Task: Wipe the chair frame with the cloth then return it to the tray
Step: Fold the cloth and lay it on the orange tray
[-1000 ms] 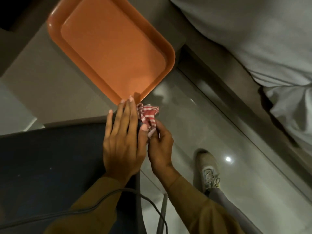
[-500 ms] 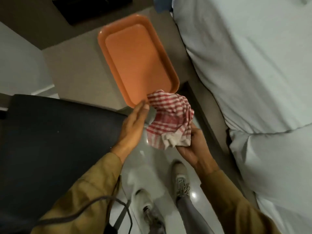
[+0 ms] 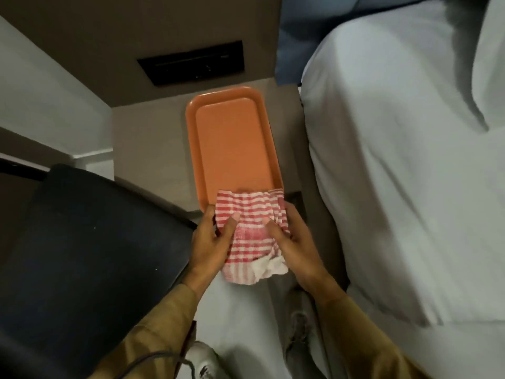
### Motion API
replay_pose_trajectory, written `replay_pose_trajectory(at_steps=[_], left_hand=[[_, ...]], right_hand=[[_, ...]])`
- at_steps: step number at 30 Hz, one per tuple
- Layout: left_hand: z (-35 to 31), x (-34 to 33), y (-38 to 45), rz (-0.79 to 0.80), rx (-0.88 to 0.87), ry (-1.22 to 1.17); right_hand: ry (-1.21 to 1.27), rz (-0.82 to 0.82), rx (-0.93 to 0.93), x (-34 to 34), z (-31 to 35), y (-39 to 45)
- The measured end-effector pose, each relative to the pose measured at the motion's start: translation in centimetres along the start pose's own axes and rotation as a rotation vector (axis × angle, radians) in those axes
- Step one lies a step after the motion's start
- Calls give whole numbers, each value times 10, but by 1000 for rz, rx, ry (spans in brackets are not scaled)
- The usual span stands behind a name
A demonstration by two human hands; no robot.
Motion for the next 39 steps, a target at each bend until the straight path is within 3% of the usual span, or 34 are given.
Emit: replay_pose_trajectory(at_steps=[4,7,12,15,18,22,24,26,29,33,37,39], left_hand=[[5,-3,10,-132,20,30],[-4,-2,29,-231,-41,70],[-12,9,81,-379,-118,87],[2,2,111,-295,-50,180],[17,-19,117,-115,-59,529],[31,-38,123,127,-135,1109],[32,-33,128,144,-147,1302],[31,-31,131,124,-170,1408],[30,-32,135,100,-147,1464],[28,-34,134,119,-107,1411],[15,-18,127,80,-74,1234],[0,1,117,49,-66,1175]], right_hand=[[-332,42,50,1,12,28],[-529,-31,148,-10,23,50],[-644,-69,230,-24,29,97],[-754,32,166,-26,11,123],[-967,121,76,-20,-11,135],[-677,53,-19,-15,-19,146],[-511,-53,-110,-10,-22,150],[-588,-81,-119,-12,-20,153],[-943,-42,-45,-25,-9,153],[-762,-105,-111,-24,6,142],[-1138,-52,144,-26,47,92],[-1183,-68,95,-3,51,51]])
Point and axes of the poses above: each hand's wrist, its own y-axis towards the middle knuckle, its own x-axis out of the back of the hand, z = x × y, the point moved 8 cm from there along y, towards the middle knuckle, and after that the axes turned 12 degrees about y, right-handed, at the moved point
